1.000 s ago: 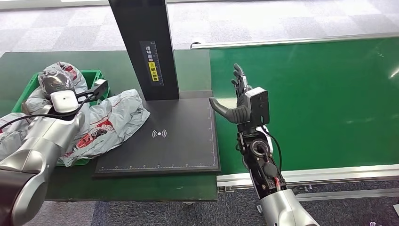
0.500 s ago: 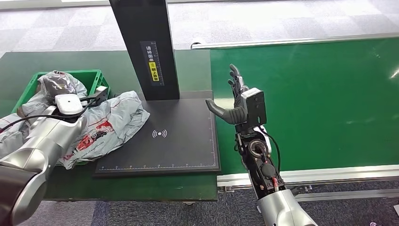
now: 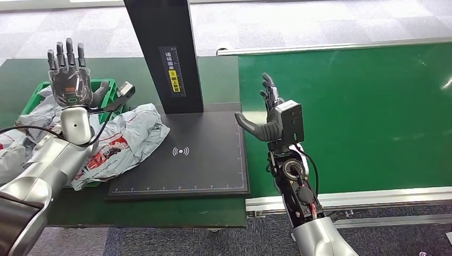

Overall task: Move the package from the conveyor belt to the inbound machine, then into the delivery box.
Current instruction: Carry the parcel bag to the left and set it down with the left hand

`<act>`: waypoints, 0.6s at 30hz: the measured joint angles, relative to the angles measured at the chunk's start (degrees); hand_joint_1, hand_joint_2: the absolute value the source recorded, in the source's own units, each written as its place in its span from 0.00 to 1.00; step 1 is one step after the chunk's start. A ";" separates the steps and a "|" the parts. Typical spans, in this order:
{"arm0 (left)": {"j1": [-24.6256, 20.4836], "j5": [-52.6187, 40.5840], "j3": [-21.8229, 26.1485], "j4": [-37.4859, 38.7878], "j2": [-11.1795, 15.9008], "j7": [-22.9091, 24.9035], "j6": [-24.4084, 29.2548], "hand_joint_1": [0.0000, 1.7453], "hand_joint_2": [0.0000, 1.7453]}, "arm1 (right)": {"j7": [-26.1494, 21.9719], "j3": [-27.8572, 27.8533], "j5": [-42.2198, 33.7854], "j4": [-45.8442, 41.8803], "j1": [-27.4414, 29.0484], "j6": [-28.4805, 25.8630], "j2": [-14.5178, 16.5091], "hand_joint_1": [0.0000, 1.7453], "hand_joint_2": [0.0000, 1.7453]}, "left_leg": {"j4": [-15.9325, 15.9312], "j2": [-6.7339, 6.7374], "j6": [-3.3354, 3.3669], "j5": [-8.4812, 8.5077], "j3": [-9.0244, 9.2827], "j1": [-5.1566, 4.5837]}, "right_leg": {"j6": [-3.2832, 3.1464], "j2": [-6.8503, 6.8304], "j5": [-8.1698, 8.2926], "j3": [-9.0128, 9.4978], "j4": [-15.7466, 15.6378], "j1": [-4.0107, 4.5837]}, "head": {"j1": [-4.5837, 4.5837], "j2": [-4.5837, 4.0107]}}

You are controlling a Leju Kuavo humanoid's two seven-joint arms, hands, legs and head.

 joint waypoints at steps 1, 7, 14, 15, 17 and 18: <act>0.47 0.00 -0.28 -1.70 0.40 -0.08 0.01 0.00 0.00 | -0.02 0.02 -0.03 0.01 0.00 -0.05 -0.01 0.00 1.00 | 0.00 -0.01 0.00 0.00 0.00 0.00 | 0.00 0.00 0.00 0.00 0.00 0.00 | 0.00 -0.01; 3.53 0.49 -0.32 -10.54 1.87 -3.52 0.01 0.00 0.00 | -0.16 0.16 -0.19 0.01 -0.02 -0.24 -0.01 0.00 1.00 | 0.00 0.00 0.00 0.00 0.00 -0.01 | 0.00 0.00 0.00 -0.01 -0.01 -0.02 | -0.02 -0.01; 11.46 13.12 29.50 -27.84 -12.25 -61.31 0.05 0.00 0.00 | -0.86 0.44 -1.02 0.02 0.00 -0.82 -0.57 0.00 1.00 | 0.03 0.16 0.04 -0.03 -0.07 -0.07 | 0.05 0.09 0.04 -0.05 -0.06 -0.08 | 0.01 -0.01; 11.98 16.82 35.12 -29.27 -15.19 -68.05 0.05 0.00 0.00 | -0.90 0.45 -1.10 0.03 0.02 -0.81 -0.68 0.00 1.00 | 0.03 0.33 0.05 -0.07 -0.01 -0.10 | 0.05 0.25 0.06 -0.05 -0.06 -0.10 | 0.00 -0.01; 13.23 24.95 43.94 -31.57 -20.18 -73.38 0.04 0.00 0.00 | -0.96 0.45 -1.23 0.03 0.04 -0.76 -1.03 0.00 1.00 | 0.03 0.53 0.06 -0.13 0.09 -0.13 | 0.06 0.46 0.07 -0.06 -0.07 -0.13 | -0.02 -0.01; 13.95 28.09 46.54 -32.48 -22.02 -73.38 0.03 0.00 0.00 | -0.98 0.44 -1.27 0.03 0.05 -0.72 -1.21 0.00 1.00 | 0.03 0.47 0.06 -0.14 0.09 -0.11 | 0.06 0.44 0.06 -0.05 -0.07 -0.12 | -0.02 -0.01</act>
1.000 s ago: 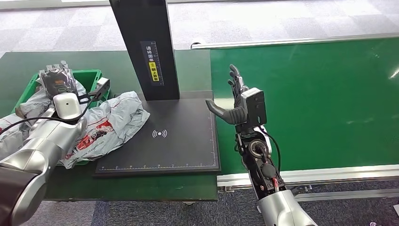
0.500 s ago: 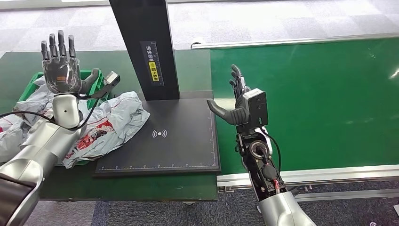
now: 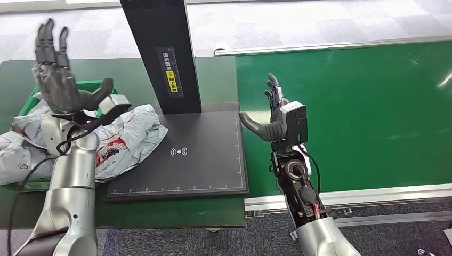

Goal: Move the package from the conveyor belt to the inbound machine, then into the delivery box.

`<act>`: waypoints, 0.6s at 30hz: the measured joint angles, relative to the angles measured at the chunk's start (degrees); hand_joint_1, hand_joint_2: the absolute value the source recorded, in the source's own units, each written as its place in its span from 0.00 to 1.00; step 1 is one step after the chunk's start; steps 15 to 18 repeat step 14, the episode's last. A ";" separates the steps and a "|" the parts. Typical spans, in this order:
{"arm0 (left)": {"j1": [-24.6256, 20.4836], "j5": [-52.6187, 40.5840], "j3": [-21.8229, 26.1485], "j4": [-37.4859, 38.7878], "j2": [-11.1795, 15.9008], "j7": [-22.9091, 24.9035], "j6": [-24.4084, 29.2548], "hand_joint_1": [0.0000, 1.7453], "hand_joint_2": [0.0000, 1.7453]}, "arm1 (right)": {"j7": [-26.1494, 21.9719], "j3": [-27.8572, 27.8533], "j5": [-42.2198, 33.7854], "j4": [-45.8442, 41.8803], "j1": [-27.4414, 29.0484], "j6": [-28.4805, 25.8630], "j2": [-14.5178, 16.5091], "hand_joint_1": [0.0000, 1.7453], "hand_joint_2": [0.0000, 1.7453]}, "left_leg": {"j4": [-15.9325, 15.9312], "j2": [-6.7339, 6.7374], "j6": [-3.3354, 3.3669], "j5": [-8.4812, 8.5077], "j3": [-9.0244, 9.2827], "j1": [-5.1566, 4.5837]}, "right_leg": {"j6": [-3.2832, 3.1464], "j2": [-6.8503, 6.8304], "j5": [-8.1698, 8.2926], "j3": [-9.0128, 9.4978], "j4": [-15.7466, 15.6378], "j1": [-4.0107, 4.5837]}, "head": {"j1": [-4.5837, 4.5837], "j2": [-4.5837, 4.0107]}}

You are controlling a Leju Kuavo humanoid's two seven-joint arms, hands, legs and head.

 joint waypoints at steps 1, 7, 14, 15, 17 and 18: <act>0.69 2.10 1.77 -0.75 -1.49 0.44 -0.01 0.00 0.00 | -0.01 0.00 -0.02 0.00 0.00 0.04 -0.15 0.00 1.00 | 0.00 -0.10 -0.01 0.01 -0.02 0.03 | 0.00 -0.07 -0.01 0.00 0.00 0.02 | 0.00 0.00; 2.70 4.09 6.42 -3.49 -6.39 0.92 -0.01 0.00 0.50 | -0.03 0.03 -0.07 0.00 0.00 0.12 -0.59 0.00 1.00 | -0.01 -0.38 -0.02 0.04 -0.10 0.09 | -0.02 -0.32 -0.04 0.05 0.02 0.08 | 0.01 -0.01; 3.83 25.08 2.65 1.79 -7.46 1.52 -5.36 0.00 1.00 | 0.01 0.03 -0.25 -0.02 0.03 0.22 -1.23 0.00 1.00 | 0.01 -0.52 0.00 0.05 -0.07 0.06 | -0.01 -0.42 -0.04 0.07 0.00 0.05 | 0.00 0.01; 3.83 25.08 2.65 1.79 -7.46 1.52 -5.36 0.00 1.00 | 0.01 0.03 -0.25 -0.02 0.03 0.22 -1.23 0.00 1.00 | 0.01 -0.52 0.00 0.05 -0.07 0.06 | -0.01 -0.42 -0.04 0.07 0.00 0.05 | 0.00 0.01; 3.83 25.08 2.65 1.79 -7.46 1.52 -5.36 0.00 1.00 | 0.01 0.03 -0.25 -0.02 0.03 0.22 -1.23 0.00 1.00 | 0.01 -0.52 0.00 0.05 -0.07 0.06 | -0.01 -0.42 -0.04 0.07 0.00 0.05 | 0.00 0.01; 3.83 25.08 2.65 1.79 -7.46 1.52 -5.36 0.00 1.00 | 0.01 0.03 -0.25 -0.02 0.03 0.22 -1.23 0.00 1.00 | 0.01 -0.52 0.00 0.05 -0.07 0.06 | -0.01 -0.42 -0.04 0.07 0.00 0.05 | 0.00 0.01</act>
